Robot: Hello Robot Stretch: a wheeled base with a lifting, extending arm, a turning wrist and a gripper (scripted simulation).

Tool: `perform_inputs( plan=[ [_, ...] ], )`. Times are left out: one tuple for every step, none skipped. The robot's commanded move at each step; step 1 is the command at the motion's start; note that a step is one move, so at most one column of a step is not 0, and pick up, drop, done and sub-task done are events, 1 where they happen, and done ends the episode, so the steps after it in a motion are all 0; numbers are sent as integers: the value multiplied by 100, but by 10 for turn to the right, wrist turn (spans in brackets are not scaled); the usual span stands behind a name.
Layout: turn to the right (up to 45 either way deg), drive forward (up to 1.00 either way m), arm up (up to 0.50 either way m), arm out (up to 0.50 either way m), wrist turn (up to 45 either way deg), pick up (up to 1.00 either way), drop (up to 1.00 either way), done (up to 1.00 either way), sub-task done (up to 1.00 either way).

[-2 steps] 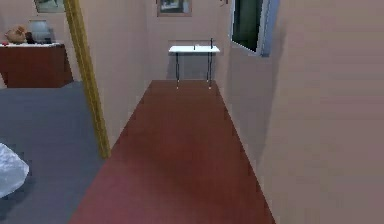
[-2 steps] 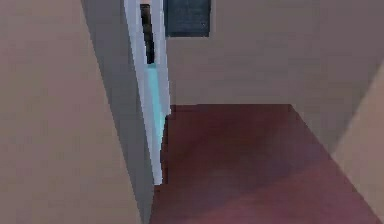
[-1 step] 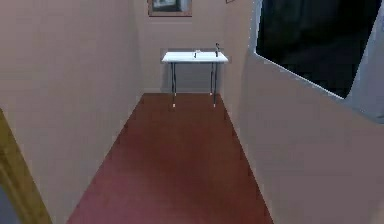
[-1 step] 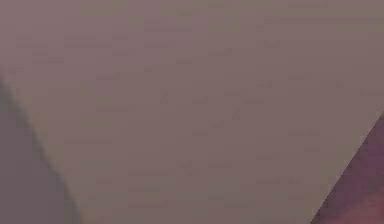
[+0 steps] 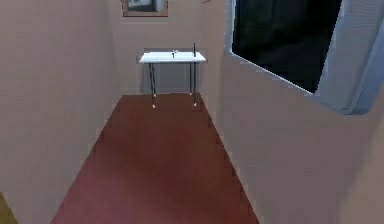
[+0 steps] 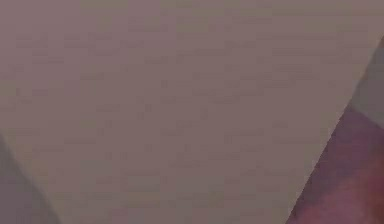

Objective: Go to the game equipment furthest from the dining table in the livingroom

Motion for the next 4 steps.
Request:
perform_inputs(
  plan=[
    [0, 30, 0, 0, 0, 0, 0, 0, 0],
    [-60, 0, 0, 0, 0, 0, 0, 0, 0],
    [0, 100, 0, 0, 0, 0, 0, 0, 0],
    [0, 100, 0, 0, 0, 0, 0, 0, 0]
  ],
)
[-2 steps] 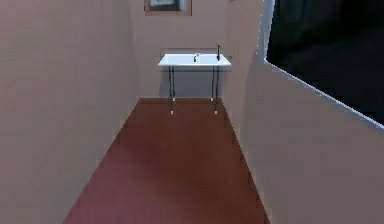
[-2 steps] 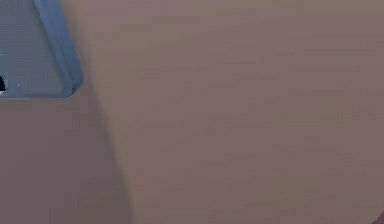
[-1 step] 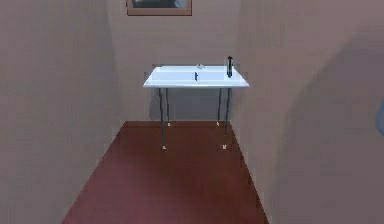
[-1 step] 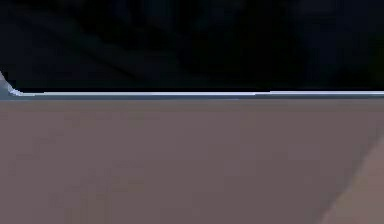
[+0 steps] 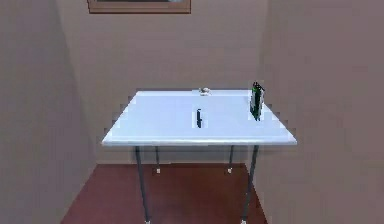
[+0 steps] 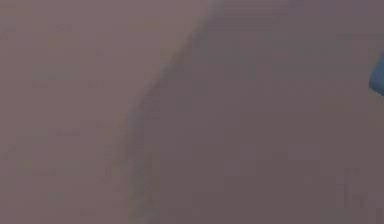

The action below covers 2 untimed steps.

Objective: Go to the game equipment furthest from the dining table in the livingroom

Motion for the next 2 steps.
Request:
perform_inputs(
  plan=[
    [-30, 0, 0, 0, 0, 0, 0, 0, 0],
    [0, 20, 0, 0, 0, 0, 0, 0, 0]
  ],
)
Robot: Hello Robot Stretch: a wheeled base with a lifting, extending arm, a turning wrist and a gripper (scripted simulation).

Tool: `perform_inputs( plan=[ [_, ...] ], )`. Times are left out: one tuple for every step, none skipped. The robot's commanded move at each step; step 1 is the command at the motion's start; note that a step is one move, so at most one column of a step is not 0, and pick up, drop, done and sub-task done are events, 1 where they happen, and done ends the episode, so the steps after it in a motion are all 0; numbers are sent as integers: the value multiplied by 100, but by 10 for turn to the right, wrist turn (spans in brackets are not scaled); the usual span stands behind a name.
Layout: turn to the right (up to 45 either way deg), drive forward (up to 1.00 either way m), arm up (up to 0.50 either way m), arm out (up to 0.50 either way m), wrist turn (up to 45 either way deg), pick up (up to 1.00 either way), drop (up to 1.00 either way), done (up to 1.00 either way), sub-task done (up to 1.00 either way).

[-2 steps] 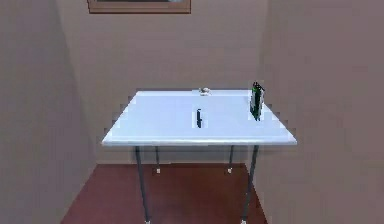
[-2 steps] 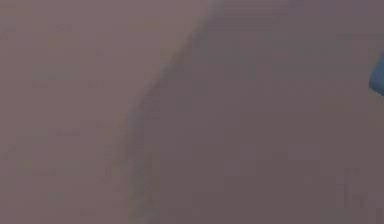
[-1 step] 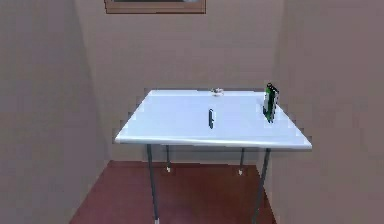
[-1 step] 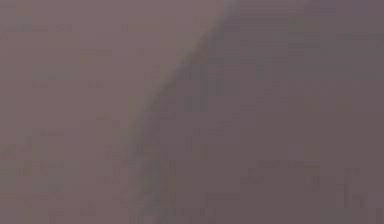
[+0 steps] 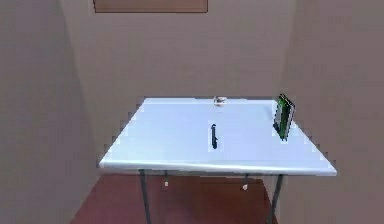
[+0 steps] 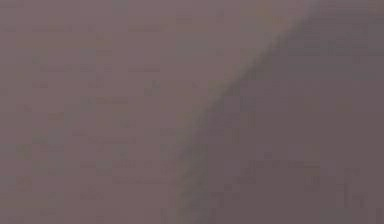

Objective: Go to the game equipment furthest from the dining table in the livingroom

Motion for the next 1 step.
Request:
perform_inputs(
  plan=[
    [-450, 0, 0, 0, 0, 0, 0, 0, 0]
  ],
)
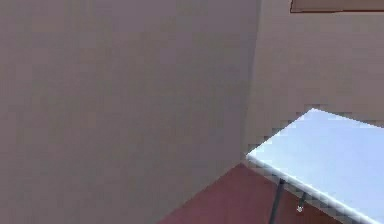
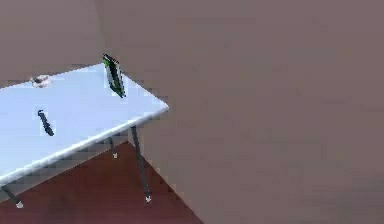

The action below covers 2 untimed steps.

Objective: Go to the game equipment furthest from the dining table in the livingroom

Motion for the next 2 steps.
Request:
perform_inputs(
  plan=[
    [-390, 0, 0, 0, 0, 0, 0, 0, 0],
    [0, 10, 0, 0, 0, 0, 0, 0, 0]
  ],
)
